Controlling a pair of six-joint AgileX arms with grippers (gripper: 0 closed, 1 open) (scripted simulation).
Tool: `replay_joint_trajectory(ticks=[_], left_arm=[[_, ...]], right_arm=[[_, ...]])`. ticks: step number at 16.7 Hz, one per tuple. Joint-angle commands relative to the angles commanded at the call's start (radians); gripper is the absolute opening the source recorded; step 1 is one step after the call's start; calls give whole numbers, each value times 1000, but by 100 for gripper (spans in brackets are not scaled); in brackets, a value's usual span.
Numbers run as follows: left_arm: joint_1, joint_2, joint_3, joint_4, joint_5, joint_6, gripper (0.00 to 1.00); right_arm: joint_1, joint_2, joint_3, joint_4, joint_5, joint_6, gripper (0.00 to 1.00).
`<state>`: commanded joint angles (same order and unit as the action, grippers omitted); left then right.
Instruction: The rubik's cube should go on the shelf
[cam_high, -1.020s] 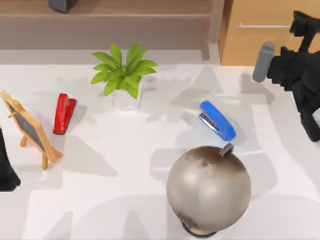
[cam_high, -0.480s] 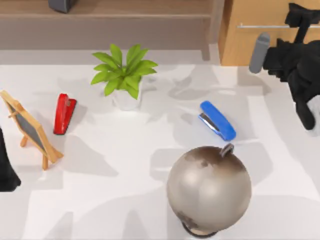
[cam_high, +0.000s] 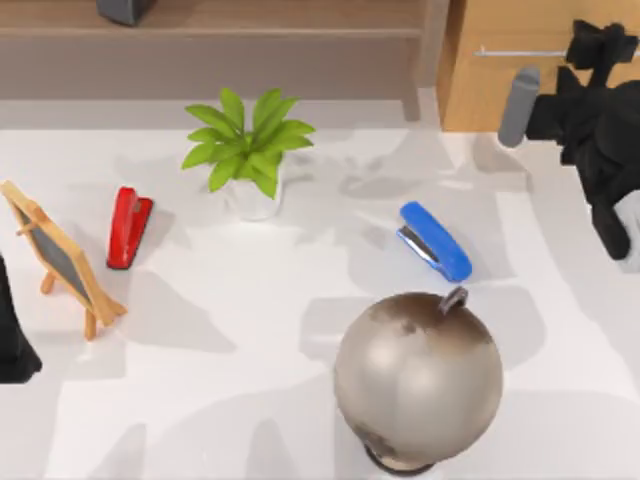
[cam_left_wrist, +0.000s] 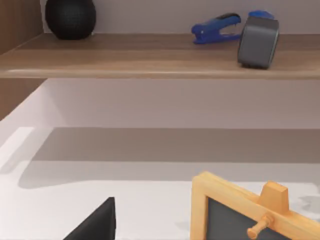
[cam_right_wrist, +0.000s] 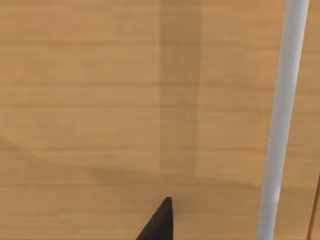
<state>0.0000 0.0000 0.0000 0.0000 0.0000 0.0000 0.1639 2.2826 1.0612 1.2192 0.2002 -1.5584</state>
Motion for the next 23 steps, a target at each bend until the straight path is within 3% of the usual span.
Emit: replay_joint_trajectory(ticks=[6,17,23], left_arm=[[0,0,0,0,0,0,100],[0,0,0,0,0,0,100],[0,0,0,0,0,0,100]], right_arm=[[0,0,0,0,0,0,2],[6,-11,-18,10,2,5,0],[31,-102,-243,127,28,7,0]])
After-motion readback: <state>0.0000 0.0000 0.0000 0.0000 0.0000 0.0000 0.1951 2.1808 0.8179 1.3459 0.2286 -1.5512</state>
